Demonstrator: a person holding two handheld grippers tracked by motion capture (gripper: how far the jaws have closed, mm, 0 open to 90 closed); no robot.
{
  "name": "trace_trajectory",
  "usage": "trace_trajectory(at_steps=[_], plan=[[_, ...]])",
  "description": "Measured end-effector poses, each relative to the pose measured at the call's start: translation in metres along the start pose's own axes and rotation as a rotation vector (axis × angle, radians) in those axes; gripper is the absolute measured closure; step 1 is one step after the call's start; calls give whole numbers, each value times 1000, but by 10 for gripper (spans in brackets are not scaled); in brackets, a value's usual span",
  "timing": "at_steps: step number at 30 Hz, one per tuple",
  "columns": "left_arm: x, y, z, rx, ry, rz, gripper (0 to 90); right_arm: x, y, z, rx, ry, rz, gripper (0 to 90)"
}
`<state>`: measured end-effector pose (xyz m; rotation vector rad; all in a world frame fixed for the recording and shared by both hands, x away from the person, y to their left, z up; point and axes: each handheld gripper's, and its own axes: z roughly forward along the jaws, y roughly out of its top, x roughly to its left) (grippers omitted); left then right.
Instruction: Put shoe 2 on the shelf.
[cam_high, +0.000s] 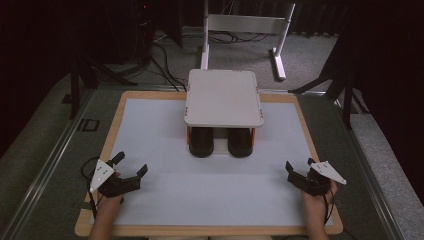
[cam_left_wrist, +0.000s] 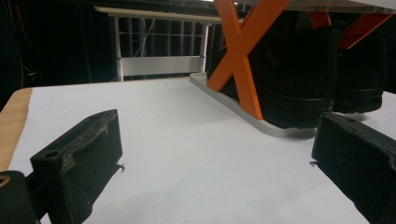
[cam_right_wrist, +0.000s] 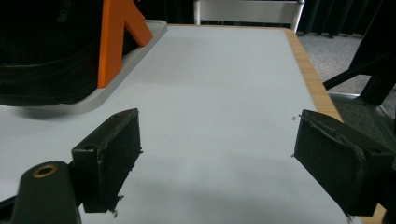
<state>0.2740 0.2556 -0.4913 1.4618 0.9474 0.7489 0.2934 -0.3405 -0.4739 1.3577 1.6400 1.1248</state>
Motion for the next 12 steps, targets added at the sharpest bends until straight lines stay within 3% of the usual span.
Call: trace_trajectory(at_steps=[5, 9, 12], plan=[[0, 0, 0, -3, 0, 4, 21, -5, -3, 1, 13, -15, 9, 144], [0, 0, 0, -3, -1, 1, 21, -2, -2, 2, 24, -21, -28, 145], [0, 0, 0, -1, -1, 0, 21, -2, -2, 3, 25, -19, -30, 146]])
